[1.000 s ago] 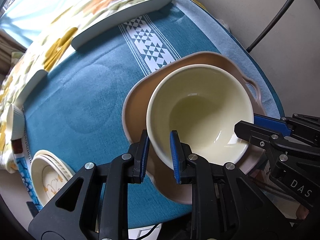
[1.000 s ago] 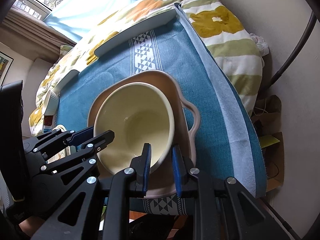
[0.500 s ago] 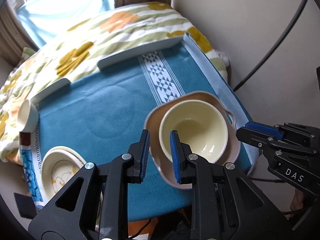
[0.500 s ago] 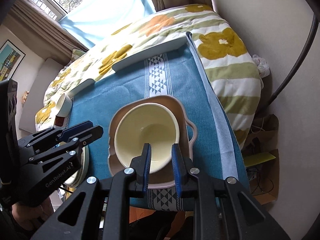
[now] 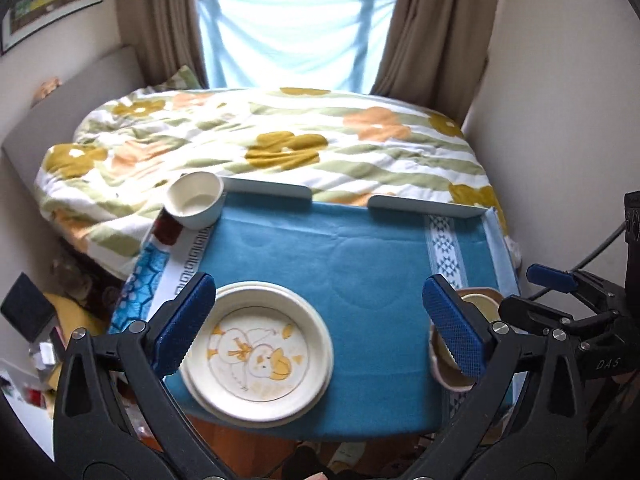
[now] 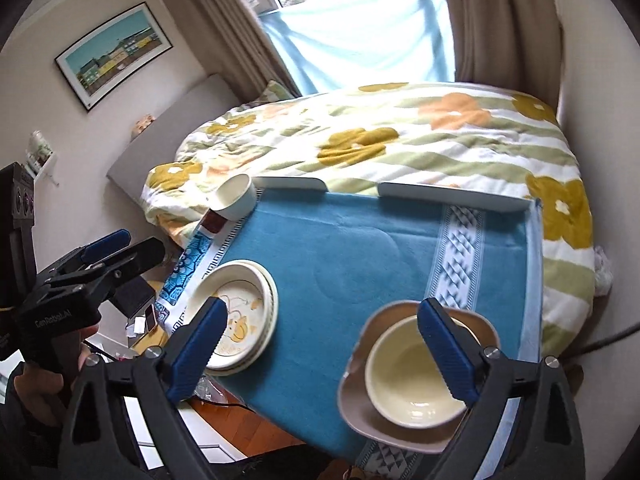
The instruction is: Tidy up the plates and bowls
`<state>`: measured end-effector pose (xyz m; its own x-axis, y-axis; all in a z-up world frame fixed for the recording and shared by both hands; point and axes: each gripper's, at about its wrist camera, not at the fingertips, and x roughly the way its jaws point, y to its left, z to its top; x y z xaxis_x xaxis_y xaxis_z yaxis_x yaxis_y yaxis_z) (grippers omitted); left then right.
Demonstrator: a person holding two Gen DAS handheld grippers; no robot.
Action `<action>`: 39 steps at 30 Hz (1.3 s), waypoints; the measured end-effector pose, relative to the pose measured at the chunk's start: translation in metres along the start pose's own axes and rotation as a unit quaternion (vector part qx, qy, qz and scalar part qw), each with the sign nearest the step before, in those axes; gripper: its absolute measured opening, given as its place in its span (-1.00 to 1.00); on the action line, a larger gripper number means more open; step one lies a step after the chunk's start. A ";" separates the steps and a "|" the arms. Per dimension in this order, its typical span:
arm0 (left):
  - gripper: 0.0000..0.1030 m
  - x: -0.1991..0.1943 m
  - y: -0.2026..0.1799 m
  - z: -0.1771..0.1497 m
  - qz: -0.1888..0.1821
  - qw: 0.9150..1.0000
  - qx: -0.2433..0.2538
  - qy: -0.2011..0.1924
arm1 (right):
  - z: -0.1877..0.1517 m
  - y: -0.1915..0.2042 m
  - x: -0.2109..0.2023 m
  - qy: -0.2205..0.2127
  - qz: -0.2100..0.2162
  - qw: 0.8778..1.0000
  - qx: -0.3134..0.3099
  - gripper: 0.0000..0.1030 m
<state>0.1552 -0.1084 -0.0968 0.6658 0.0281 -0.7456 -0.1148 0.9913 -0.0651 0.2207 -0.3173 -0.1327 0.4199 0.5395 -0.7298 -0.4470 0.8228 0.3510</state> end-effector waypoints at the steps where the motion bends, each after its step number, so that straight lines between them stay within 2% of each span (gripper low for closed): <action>1: 0.99 -0.001 0.010 0.001 0.010 1.000 -0.007 -0.001 | 0.006 0.008 0.005 -0.001 0.005 1.000 -0.010 0.84; 4: 0.99 -0.007 0.045 0.004 0.023 0.999 -0.034 -0.009 | 0.027 0.030 0.022 -0.012 0.032 0.999 -0.041 0.84; 6: 0.99 -0.006 0.069 0.010 0.027 0.998 -0.054 -0.013 | 0.044 0.046 0.032 -0.036 0.030 0.997 -0.064 0.84; 8: 0.99 -0.003 0.095 0.017 0.035 0.996 -0.080 -0.018 | 0.064 0.063 0.046 -0.042 0.023 0.994 -0.094 0.84; 10: 0.99 0.005 0.122 0.025 0.035 0.993 -0.108 -0.019 | 0.086 0.076 0.064 -0.039 0.015 0.993 -0.108 0.84; 12: 0.99 0.018 0.147 0.033 0.026 0.990 -0.137 -0.016 | 0.109 0.086 0.089 -0.012 0.029 0.994 -0.106 0.84; 15: 0.99 0.049 0.186 0.045 0.016 0.985 -0.171 -0.001 | 0.139 0.095 0.132 0.000 0.041 0.996 -0.082 0.84; 17: 0.99 0.074 0.211 0.051 0.010 0.981 -0.194 0.008 | 0.154 0.099 0.164 0.002 0.016 0.997 -0.074 0.84; 19: 0.98 0.104 0.230 0.054 -0.002 0.977 -0.213 0.024 | 0.166 0.102 0.204 0.025 0.007 0.997 -0.071 0.84; 22: 0.84 0.154 0.250 0.058 -0.016 0.972 -0.228 0.051 | 0.177 0.105 0.263 0.069 0.023 0.995 -0.065 0.84; 26: 0.47 0.217 0.268 0.058 -0.046 0.965 -0.241 0.096 | 0.174 0.107 0.322 0.111 0.041 0.992 -0.052 0.83; 27: 0.45 0.230 0.271 0.058 -0.050 0.963 -0.243 0.106 | 0.173 0.108 0.335 0.121 0.049 0.990 -0.048 0.72; 29: 0.22 0.255 0.277 0.058 -0.058 0.960 -0.246 0.122 | 0.170 0.109 0.359 0.147 0.061 0.987 -0.038 0.49; 30: 0.17 0.266 0.280 0.058 -0.060 0.958 -0.248 0.131 | 0.168 0.109 0.370 0.156 0.063 0.985 -0.037 0.36; 31: 0.15 0.275 0.282 0.057 -0.063 0.956 -0.250 0.138 | 0.167 0.109 0.378 0.163 0.061 0.984 -0.039 0.31; 33: -0.03 0.292 0.285 0.056 -0.070 0.953 -0.253 0.151 | 0.164 0.109 0.393 0.176 0.063 0.982 -0.037 0.14; 36: -0.18 0.307 0.288 0.054 -0.072 0.951 -0.254 0.160 | 0.159 0.106 0.406 0.188 0.069 0.979 -0.028 -0.08; 37: -0.34 0.311 0.289 0.053 -0.070 0.951 -0.253 0.162 | 0.158 0.107 0.410 0.189 0.069 0.979 -0.027 -0.13; 38: -0.42 0.313 0.289 0.052 -0.064 0.952 -0.251 0.165 | 0.158 0.108 0.412 0.191 0.069 0.979 -0.027 -0.23; 39: -0.51 0.315 0.290 0.051 -0.061 0.952 -0.249 0.167 | 0.157 0.108 0.415 0.192 0.068 0.979 -0.029 -0.42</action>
<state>0.3695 0.1949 -0.3167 0.4341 -0.2080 -0.8765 -0.4434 0.7977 -0.4088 0.4704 0.0236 -0.3053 0.0298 0.5275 -0.8490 -0.5277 0.7297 0.4348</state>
